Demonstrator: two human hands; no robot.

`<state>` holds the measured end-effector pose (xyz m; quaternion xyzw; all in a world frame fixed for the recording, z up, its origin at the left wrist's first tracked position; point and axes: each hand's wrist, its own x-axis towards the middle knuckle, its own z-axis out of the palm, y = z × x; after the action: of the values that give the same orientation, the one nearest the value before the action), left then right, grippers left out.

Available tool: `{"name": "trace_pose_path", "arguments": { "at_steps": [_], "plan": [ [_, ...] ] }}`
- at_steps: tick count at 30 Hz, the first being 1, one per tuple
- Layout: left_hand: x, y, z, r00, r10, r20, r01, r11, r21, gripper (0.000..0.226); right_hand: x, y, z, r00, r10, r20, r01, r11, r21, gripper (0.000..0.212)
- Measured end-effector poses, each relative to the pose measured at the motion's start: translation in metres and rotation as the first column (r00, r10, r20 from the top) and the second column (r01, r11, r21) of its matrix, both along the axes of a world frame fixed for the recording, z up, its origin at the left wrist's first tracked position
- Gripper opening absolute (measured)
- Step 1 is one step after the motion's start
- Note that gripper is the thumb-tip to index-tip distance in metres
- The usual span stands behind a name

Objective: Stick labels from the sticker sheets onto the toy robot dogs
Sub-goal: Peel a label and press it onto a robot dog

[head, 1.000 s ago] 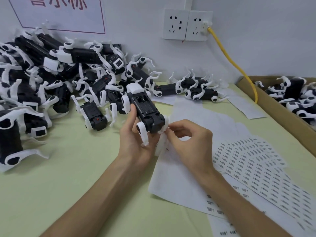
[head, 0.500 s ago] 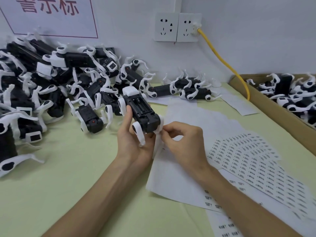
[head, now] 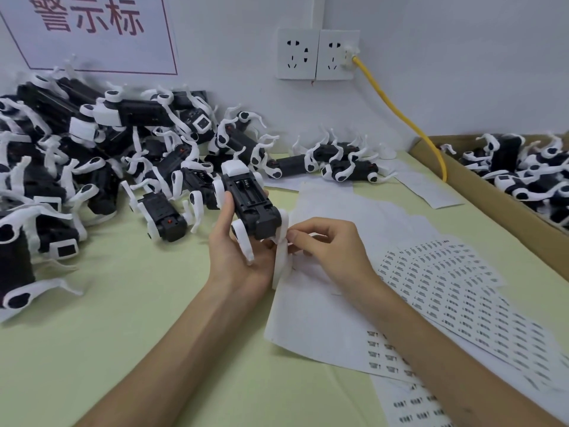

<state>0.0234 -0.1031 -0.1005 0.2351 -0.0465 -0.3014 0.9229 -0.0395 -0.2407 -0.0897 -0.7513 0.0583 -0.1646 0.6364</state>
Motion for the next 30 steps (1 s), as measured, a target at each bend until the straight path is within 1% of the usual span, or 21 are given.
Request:
{"name": "trace_pose_path", "arguments": {
  "at_steps": [6, 8, 11, 13, 15, 16, 17, 18, 19, 20, 23, 25, 27, 30],
  "plan": [
    [-0.004, -0.001, 0.006, 0.999, 0.028, -0.031, -0.027, 0.999, 0.032, 0.048, 0.003, 0.001, -0.004, 1.0, -0.027, -0.007, 0.026, 0.997, -0.073, 0.016],
    [-0.004, -0.002, 0.008, 0.997, 0.063, -0.04, -0.06, 0.996, 0.067, 0.046, 0.005, 0.0, -0.005, 0.999, -0.053, -0.011, 0.053, 0.999, -0.004, 0.018],
    [-0.004, 0.001, 0.012, 0.99, 0.138, -0.026, -0.133, 0.983, 0.128, 0.042, 0.006, -0.007, -0.004, 0.987, -0.158, -0.02, 0.159, 0.97, 0.186, 0.018],
    [-0.004, 0.004, 0.018, 0.982, 0.175, 0.07, -0.187, 0.954, 0.233, 0.041, 0.005, -0.014, -0.002, 0.979, -0.2, -0.024, 0.199, 0.946, 0.257, 0.013],
    [-0.005, 0.008, 0.025, 0.958, 0.214, 0.188, -0.266, 0.912, 0.314, 0.05, 0.005, -0.017, 0.0, 0.979, -0.205, -0.006, 0.199, 0.941, 0.273, 0.01],
    [-0.004, 0.011, 0.029, 0.939, 0.236, 0.249, -0.31, 0.894, 0.322, 0.056, 0.005, -0.017, 0.001, 0.98, -0.198, 0.013, 0.187, 0.945, 0.269, 0.009],
    [-0.004, 0.014, 0.032, 0.92, 0.253, 0.3, -0.343, 0.889, 0.303, 0.056, 0.004, -0.017, 0.003, 0.982, -0.183, 0.035, 0.169, 0.952, 0.255, 0.007],
    [-0.002, 0.017, 0.036, 0.907, 0.248, 0.34, -0.346, 0.899, 0.269, 0.049, 0.004, -0.016, 0.004, 0.985, -0.164, 0.059, 0.146, 0.962, 0.229, 0.005],
    [0.0, 0.021, 0.038, 0.906, 0.209, 0.367, -0.309, 0.92, 0.239, 0.042, 0.003, -0.016, 0.005, 0.986, -0.143, 0.083, 0.125, 0.973, 0.195, 0.003],
    [0.002, 0.025, 0.039, 0.913, 0.153, 0.378, -0.249, 0.944, 0.219, 0.041, 0.003, -0.015, 0.006, 0.987, -0.125, 0.103, 0.108, 0.981, 0.162, 0.003],
    [0.007, 0.032, 0.04, 0.936, -0.058, 0.348, 0.001, 0.987, 0.16, 0.049, 0.002, -0.015, 0.005, 0.987, -0.091, 0.133, 0.079, 0.992, 0.095, 0.009],
    [0.008, 0.031, 0.036, 0.941, -0.137, 0.31, 0.108, 0.988, 0.111, 0.055, 0.002, -0.015, 0.005, 0.989, -0.065, 0.136, 0.056, 0.996, 0.072, 0.01],
    [0.008, 0.029, 0.033, 0.943, -0.161, 0.291, 0.142, 0.986, 0.086, 0.059, 0.002, -0.015, 0.004, 0.99, -0.037, 0.139, 0.029, 0.998, 0.061, 0.011],
    [0.011, 0.029, 0.031, 0.947, -0.157, 0.282, 0.134, 0.986, 0.099, 0.059, 0.001, -0.017, 0.005, 0.989, -0.009, 0.148, 0.0, 0.998, 0.059, 0.01]
  ]
}}
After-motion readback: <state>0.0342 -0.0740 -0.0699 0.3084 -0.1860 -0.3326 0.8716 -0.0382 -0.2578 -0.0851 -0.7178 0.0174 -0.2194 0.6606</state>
